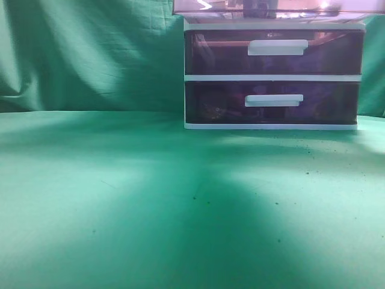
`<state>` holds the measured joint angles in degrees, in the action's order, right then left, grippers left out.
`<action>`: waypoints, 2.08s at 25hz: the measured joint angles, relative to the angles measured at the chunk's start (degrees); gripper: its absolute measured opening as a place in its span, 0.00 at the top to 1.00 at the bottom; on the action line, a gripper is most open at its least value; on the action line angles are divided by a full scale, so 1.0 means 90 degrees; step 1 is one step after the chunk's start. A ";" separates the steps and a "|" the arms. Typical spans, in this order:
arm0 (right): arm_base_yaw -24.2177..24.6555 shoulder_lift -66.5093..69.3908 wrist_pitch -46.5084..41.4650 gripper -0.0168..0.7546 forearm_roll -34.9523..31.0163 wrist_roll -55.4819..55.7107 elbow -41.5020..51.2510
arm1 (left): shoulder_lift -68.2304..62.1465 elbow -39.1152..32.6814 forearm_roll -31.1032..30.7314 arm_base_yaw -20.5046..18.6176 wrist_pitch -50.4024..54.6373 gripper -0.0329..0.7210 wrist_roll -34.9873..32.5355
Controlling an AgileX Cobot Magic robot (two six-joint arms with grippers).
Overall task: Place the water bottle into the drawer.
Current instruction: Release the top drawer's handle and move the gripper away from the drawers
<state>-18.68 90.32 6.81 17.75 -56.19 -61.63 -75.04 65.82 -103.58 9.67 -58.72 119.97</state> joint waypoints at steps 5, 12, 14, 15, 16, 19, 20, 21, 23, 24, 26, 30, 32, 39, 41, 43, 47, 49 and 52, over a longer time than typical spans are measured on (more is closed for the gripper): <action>0.0187 0.0496 -0.0209 0.85 0.0118 0.0006 -0.0702 | 0.1237 -0.0980 0.0000 0.0000 0.0198 0.96 -0.0075; 0.0783 0.1305 0.0539 0.85 0.1729 0.0225 -0.1394 | 0.2384 -0.1700 0.0000 0.0000 0.0233 0.96 -0.0231; 0.0919 0.1488 0.0741 0.85 0.1997 0.0309 -0.1535 | 0.2465 -0.1791 0.0000 0.0000 0.0250 0.96 -0.0262; 0.0963 0.1537 0.0894 0.85 0.2076 0.0322 -0.1556 | 0.2475 -0.1819 0.0000 0.0000 0.0250 0.96 -0.0274; 0.0983 0.1566 0.0989 0.85 0.2132 0.0348 -0.1556 | 0.2475 -0.1833 0.0000 0.0000 0.0262 0.96 -0.0273; 0.1050 0.1651 0.1225 0.85 0.2241 0.0374 -0.1578 | 0.2475 -0.1874 0.0000 0.0000 0.0316 0.96 -0.0273; 0.1060 0.1658 0.1288 0.85 0.2273 0.0384 -0.1578 | 0.2475 -0.1874 0.0000 0.0000 0.0315 0.96 -0.0273; 0.1082 0.1668 0.1316 0.85 0.2309 0.0390 -0.1578 | 0.2475 -0.1874 0.0000 0.0000 0.0315 0.96 -0.0273; 0.1101 0.1690 0.1456 0.85 0.2383 0.0390 -0.1578 | 0.2475 -0.1874 0.0000 0.0000 0.0315 0.96 -0.0273; 0.1115 0.1700 0.1511 0.85 0.2455 0.0390 -0.1578 | 0.2475 -0.1879 0.0000 0.0000 0.0315 0.96 -0.0273; 0.1190 0.1715 0.1627 0.85 0.2645 0.0414 -0.1578 | 0.2475 -0.1879 0.0000 0.0000 0.0315 0.96 -0.0273; 0.1401 0.1737 0.1952 0.85 0.3155 0.0805 -0.1587 | 0.2475 -0.1879 0.0000 0.0000 0.0303 0.96 -0.0287; 0.1564 0.1753 0.2190 0.85 0.3607 0.1170 -0.1587 | 0.2475 -0.1879 0.0000 0.0000 0.0303 0.96 -0.0287; 0.1947 0.1926 0.3050 0.85 0.4179 0.1567 -0.1609 | 0.2475 -0.1879 0.0000 0.0000 0.0257 0.96 -0.0287; 0.1997 0.2019 0.3242 0.85 0.4240 0.1592 -0.1653 | 0.2475 -0.1879 0.0000 0.0000 0.0209 0.96 -0.0287; 0.2010 0.2106 0.3398 0.85 0.4195 0.1618 -0.1701 | 0.2475 -0.1879 0.0000 0.0000 0.0177 0.96 -0.0287; 0.2010 0.2304 0.3837 0.85 0.3685 0.2159 -0.1701 | 0.2475 -0.1879 0.0000 0.0000 0.0177 0.96 -0.0274; 0.1999 0.2356 0.3933 0.85 0.3523 0.2445 -0.1701 | 0.2475 -0.1879 0.0000 0.0000 0.0177 0.96 -0.0274; 0.1999 0.2377 0.3961 0.77 0.3419 0.3141 -0.1701 | 0.2475 -0.1879 0.0000 0.0000 0.0177 0.96 -0.0274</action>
<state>-0.69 111.72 42.46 48.53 -27.92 -76.94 -52.76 48.91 -103.58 9.67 -57.13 117.50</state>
